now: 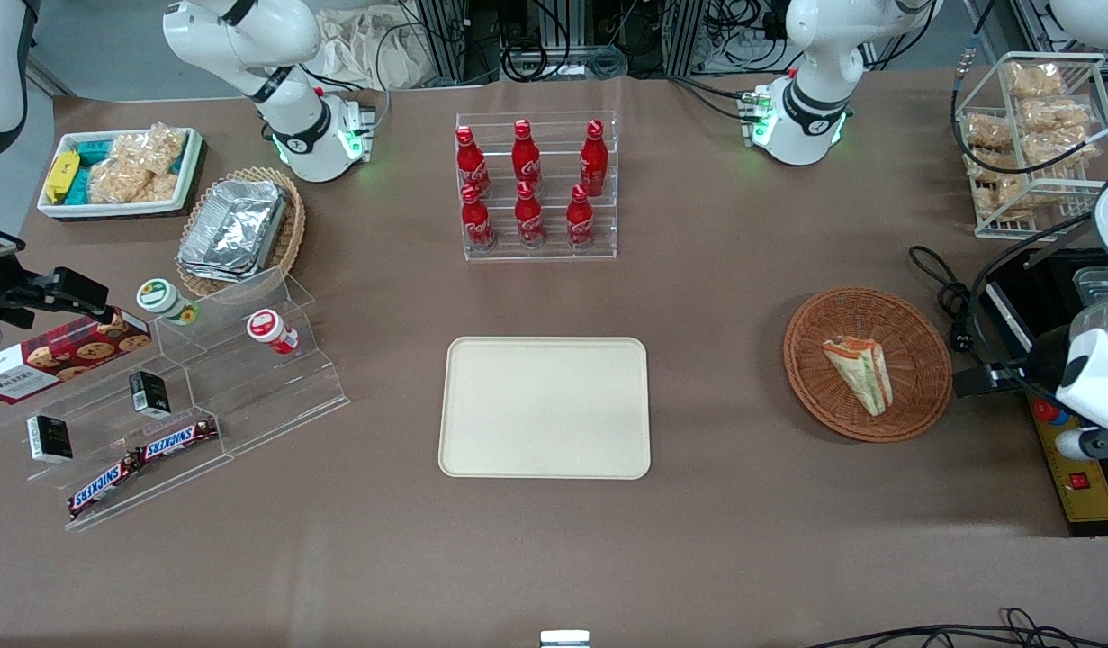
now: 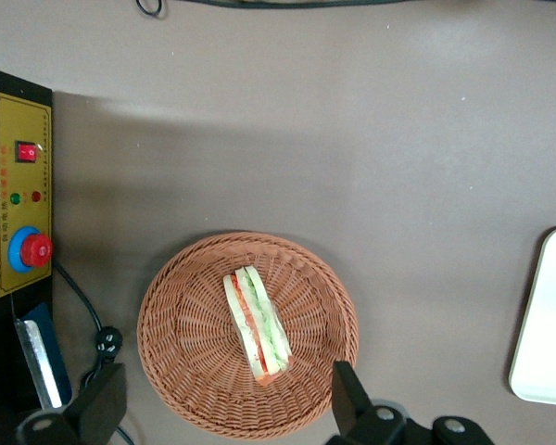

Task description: Place sandwich from basket to tray

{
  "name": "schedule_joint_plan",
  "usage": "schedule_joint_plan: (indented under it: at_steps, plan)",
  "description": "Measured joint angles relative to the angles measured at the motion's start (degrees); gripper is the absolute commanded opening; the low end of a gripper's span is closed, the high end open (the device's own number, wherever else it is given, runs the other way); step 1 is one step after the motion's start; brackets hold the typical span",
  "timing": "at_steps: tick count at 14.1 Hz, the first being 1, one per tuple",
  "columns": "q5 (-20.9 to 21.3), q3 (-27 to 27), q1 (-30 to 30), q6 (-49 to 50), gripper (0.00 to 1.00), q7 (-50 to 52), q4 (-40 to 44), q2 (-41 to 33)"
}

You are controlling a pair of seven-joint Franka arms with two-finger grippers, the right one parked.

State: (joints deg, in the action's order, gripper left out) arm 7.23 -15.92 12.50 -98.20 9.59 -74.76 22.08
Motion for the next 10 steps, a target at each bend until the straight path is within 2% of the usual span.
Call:
schedule_joint_plan:
  at_steps: [6, 10]
  plan:
    - [0.0, -0.1, 0.0, 0.3, 0.99, -0.1, 0.0, 0.3]
    - [0.0, -0.1, -0.1, 1.0, 0.99, 2.3, -5.2, 0.9]
